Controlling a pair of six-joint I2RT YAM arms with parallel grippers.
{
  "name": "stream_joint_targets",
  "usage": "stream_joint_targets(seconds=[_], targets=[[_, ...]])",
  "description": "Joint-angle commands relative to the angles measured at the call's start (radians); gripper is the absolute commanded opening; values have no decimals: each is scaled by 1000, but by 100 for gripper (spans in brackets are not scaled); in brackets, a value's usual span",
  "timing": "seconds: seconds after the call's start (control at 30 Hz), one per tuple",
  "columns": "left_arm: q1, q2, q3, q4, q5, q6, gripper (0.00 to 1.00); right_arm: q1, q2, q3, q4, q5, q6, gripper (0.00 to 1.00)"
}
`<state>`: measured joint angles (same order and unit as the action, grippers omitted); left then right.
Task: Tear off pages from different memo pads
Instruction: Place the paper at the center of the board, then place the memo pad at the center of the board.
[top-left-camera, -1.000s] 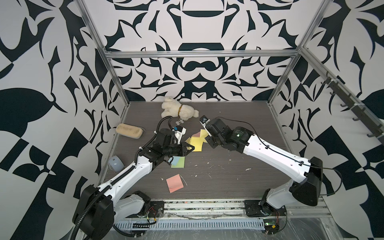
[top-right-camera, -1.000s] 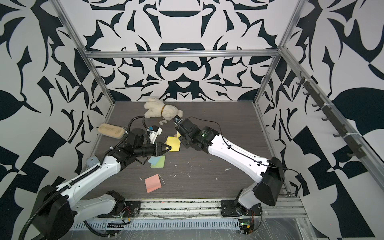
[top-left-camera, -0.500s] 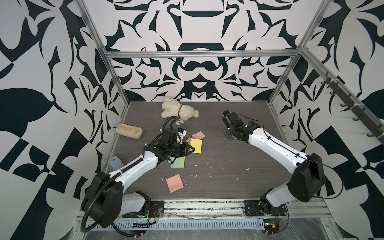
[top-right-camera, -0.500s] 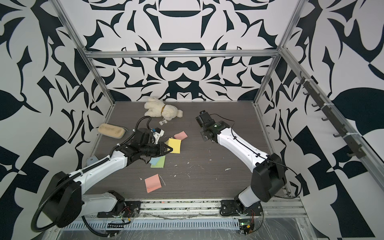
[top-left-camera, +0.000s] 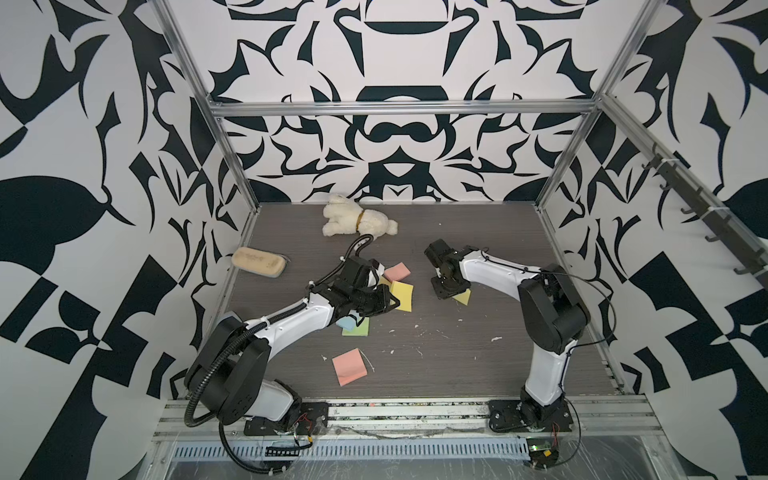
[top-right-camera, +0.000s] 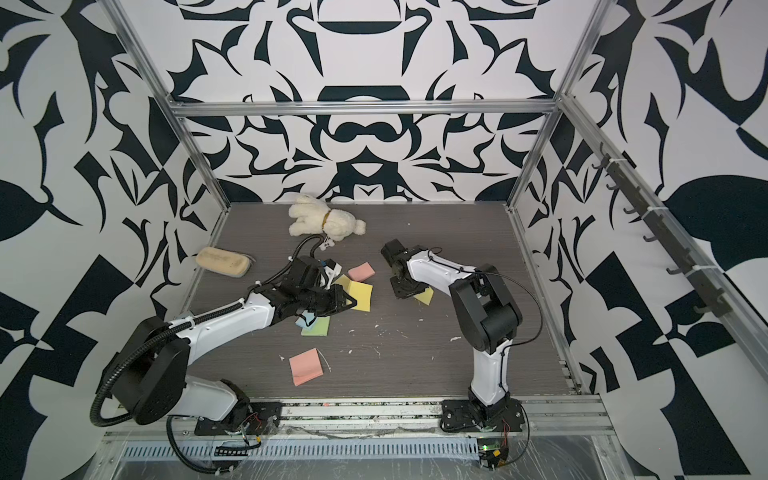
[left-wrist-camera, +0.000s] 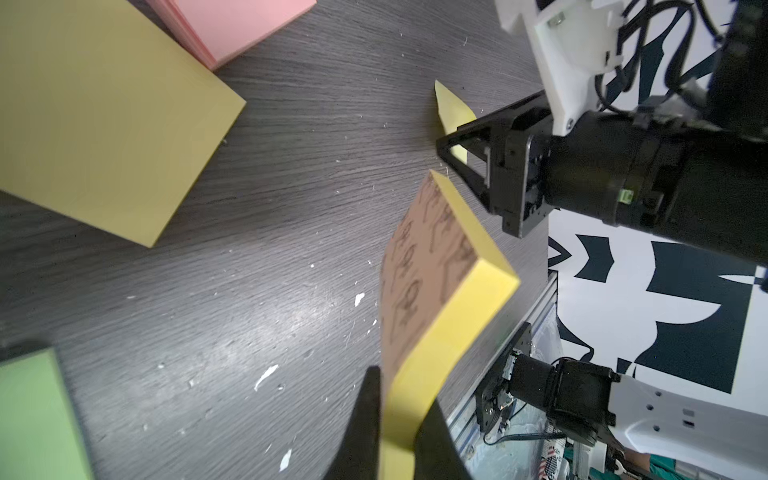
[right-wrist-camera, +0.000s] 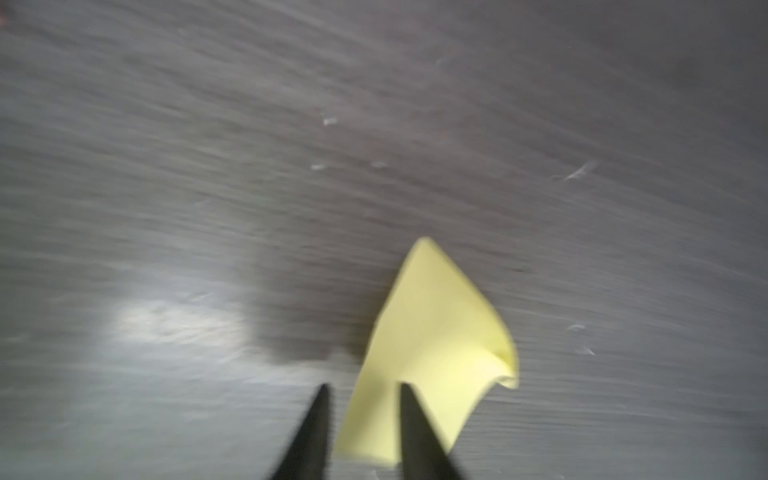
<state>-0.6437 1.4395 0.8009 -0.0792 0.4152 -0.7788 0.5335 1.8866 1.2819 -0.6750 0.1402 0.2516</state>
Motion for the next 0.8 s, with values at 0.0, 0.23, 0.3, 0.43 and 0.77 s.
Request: stream_joint_targets(seconds=[0.0,0.23,0.3,0.43,0.77], targets=[[-12,-1,34,-5,-17,-5,0,-39,-61,-5,20,-235,42,62],[-90,45,92,-1,-47,3,0,-141,-282,-14,4,-374,78,72],[-148,98,140,22,-59,6,0,-193,-360,-28,30,-357,102,72],[-252,285,293,113,-48,-54,0,-315,-464,-29,58,-210,117,71],[-386,744,753,169,-17,-301,0,-402,-549,-34,109,-123,137,68]])
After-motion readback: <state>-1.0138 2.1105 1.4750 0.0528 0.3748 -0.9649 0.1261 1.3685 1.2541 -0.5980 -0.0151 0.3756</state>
